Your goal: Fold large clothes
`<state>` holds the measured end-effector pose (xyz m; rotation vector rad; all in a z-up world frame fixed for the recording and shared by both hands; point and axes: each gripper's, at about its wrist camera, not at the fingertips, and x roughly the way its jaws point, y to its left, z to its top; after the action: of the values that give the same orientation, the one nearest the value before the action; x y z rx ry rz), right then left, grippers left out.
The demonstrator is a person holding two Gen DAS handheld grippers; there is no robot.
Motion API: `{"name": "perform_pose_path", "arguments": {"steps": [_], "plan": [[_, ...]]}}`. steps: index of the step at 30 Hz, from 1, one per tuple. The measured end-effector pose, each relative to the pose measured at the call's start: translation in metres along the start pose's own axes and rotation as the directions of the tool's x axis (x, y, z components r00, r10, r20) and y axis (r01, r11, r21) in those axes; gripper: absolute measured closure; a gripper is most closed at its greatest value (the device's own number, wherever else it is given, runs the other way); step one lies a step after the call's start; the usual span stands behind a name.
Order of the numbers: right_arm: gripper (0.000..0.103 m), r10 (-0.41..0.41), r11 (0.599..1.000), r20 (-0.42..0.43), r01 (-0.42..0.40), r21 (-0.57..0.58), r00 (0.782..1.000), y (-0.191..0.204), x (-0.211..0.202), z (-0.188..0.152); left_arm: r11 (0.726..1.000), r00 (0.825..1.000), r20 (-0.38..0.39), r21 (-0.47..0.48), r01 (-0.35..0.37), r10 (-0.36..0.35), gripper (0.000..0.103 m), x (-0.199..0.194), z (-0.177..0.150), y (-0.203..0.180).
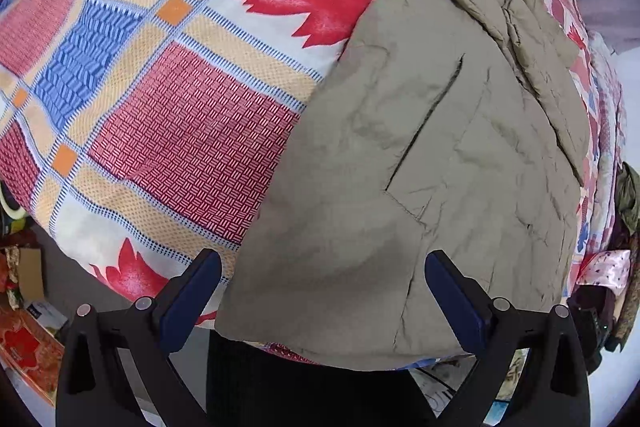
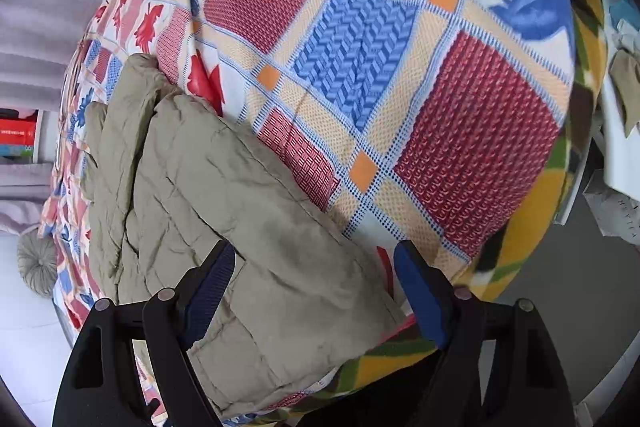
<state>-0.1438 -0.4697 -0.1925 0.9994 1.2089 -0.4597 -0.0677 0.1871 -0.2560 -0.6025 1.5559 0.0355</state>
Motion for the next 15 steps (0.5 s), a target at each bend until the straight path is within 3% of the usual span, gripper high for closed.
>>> {"name": "perform_pose_path", "arguments": {"steps": [4,10,13,15], "plan": [[0.019,0.054,0.998,-0.084,-0.050,0.048,0.995,-0.008,0.026,-0.001,0.999,0.999,-0.042,-0.021,0.032,-0.033,0.001,0.011,-0.005,0.014],[0.019,0.136,0.990,-0.152,-0.131,0.044,0.979,-0.002,0.035,-0.016,0.979,0.978,-0.072,-0.069,0.191,-0.196,0.001,0.013,-0.024,0.012],[0.019,0.242,0.969,-0.189,-0.229,0.087,0.952,0.000,0.039,-0.024,0.968,0.965,-0.096,-0.080,0.237,-0.245,0.001,0.020,-0.032,0.001],[0.019,0.324,0.945,-0.228,-0.301,0.130,0.918,0.001,0.045,-0.031,0.954,0.951,-0.108,-0.103,0.281,-0.291,0.001,0.025,-0.035,-0.006]]}}
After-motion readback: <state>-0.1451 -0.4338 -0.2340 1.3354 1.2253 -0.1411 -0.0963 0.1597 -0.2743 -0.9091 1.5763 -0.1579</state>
